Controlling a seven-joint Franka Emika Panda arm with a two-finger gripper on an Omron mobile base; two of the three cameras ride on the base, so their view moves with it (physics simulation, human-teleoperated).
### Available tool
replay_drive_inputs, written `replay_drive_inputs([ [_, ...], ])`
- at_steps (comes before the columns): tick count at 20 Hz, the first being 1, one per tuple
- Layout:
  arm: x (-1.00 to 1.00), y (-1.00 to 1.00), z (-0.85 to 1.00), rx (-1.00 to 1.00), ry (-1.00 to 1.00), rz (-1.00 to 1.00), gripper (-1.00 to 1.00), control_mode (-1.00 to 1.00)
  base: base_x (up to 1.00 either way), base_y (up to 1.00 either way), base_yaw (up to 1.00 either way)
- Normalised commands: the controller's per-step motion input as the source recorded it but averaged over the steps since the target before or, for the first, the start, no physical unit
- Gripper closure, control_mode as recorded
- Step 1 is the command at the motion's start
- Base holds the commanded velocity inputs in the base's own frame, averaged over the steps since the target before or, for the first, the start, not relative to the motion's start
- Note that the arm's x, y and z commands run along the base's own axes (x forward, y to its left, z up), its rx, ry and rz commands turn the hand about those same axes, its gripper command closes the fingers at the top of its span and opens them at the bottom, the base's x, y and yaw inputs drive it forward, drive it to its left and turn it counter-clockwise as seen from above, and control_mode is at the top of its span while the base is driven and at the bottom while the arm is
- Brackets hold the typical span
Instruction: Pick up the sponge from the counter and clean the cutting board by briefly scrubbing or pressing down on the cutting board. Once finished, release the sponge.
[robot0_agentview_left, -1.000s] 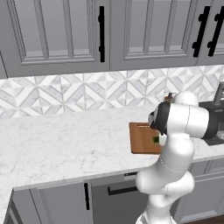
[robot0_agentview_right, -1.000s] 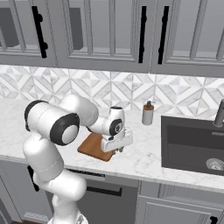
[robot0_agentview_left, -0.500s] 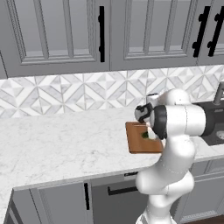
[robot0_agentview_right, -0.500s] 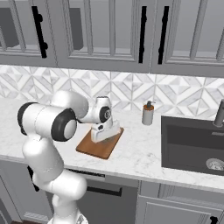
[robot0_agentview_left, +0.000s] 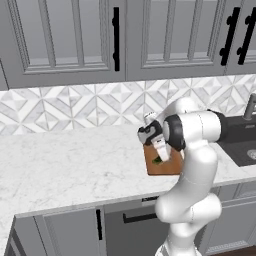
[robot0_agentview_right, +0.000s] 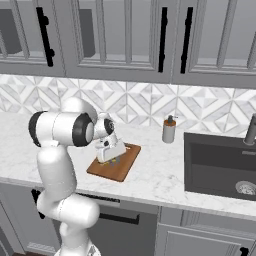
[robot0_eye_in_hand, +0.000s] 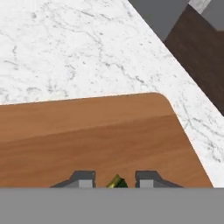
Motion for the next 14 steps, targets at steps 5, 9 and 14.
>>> replay_drive_inputs([
  [5, -0.01, 1.00, -0.81, -0.32, 0.14, -0.06, 1.00, -1.00, 0.00, 0.00, 0.00],
  [9, -0.62, 1.00, -0.02, -0.03, -0.21, -0.06, 1.00, -1.00, 0.00, 0.00, 0.00],
  [14, -0.09, 1.00, -0.18, -0.07, -0.27, -0.14, 1.00, -1.00, 0.00, 0.00, 0.00],
])
